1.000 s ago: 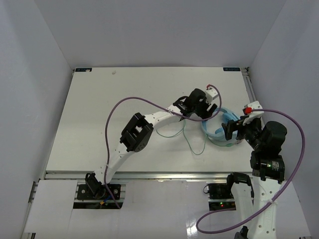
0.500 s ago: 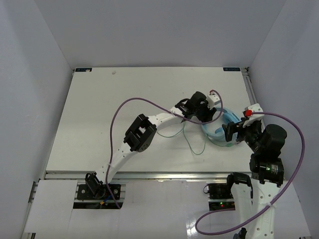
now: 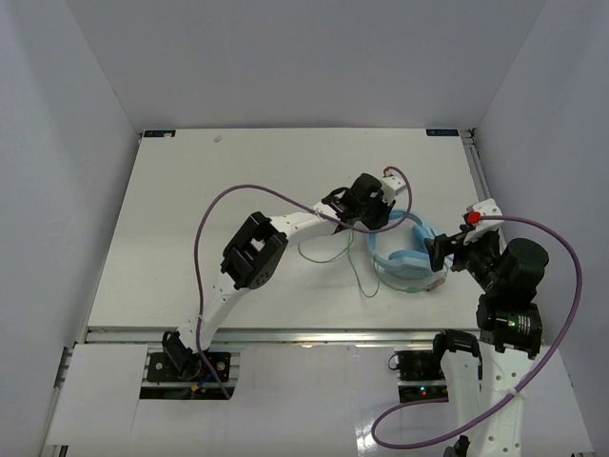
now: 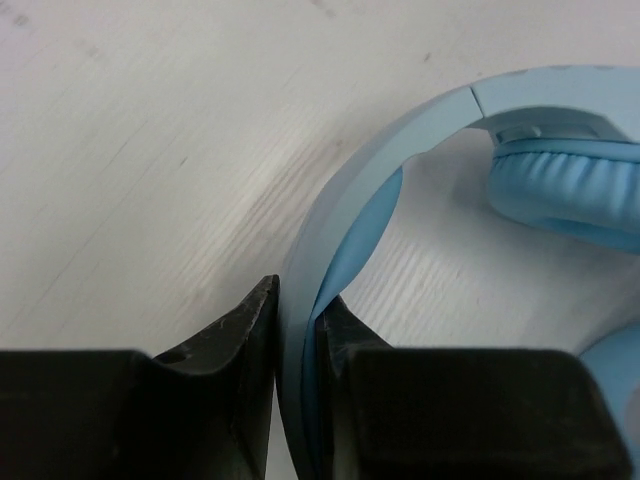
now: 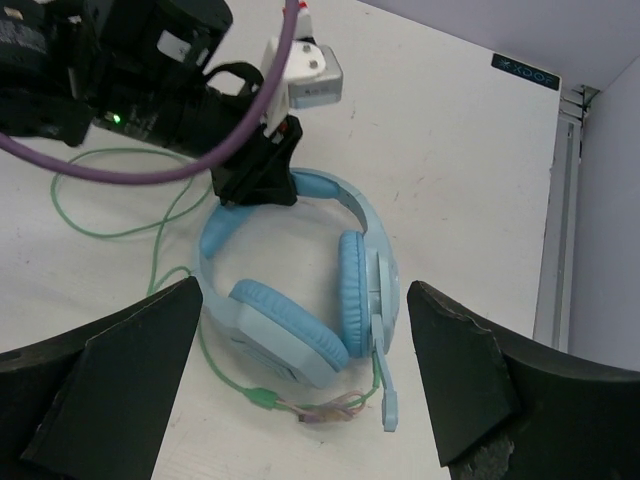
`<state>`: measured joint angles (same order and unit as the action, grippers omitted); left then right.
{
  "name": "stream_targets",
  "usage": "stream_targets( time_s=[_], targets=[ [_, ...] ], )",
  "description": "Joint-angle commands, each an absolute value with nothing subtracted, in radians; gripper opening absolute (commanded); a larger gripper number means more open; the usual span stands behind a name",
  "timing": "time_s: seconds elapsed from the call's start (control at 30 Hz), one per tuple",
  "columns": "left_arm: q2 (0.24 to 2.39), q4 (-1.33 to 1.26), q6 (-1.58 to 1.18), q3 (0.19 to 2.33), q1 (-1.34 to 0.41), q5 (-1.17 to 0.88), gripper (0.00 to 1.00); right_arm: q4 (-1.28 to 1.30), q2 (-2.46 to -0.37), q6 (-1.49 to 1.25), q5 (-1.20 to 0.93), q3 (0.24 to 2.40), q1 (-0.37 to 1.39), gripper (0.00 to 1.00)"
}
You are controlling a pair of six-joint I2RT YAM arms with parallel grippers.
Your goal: Wrap the headphones
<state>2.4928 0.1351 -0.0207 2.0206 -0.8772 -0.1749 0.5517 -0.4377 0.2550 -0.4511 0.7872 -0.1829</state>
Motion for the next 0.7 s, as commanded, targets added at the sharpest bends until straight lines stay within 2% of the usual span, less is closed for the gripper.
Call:
stream_targets(
  time_s=[0.0, 0.2, 0.4, 0.57, 0.67],
  targets=[
    [2.114, 0.098, -0.167, 1.867, -0.777, -0.013, 0.0, 0.562, -0.45, 0.322, -0.562, 0.823, -0.187, 0.9],
    [1.682, 0.108, -0.354, 1.533, -0.622, 0.141, 0.0, 0.622, -0.561, 0.333, -0.724, 0.912, -0.186, 0.9],
    [1.328, 0.119, -0.378, 1.247, -0.597, 0.314, 0.0, 0.596, -0.71, 0.267, -0.827, 0.987, -0.187, 0.91],
    [1.14, 0.168, -0.411, 1.166, -0.581, 0.336, 0.0, 0.468, -0.845, 0.137, -1.02, 1.008, -0.184, 0.9],
    [1.081, 0.242, -0.422, 1.19, -0.58, 0.311, 0.0, 0.197, -0.929, -0.051, -1.117, 0.981, -0.164, 0.9]
  ],
)
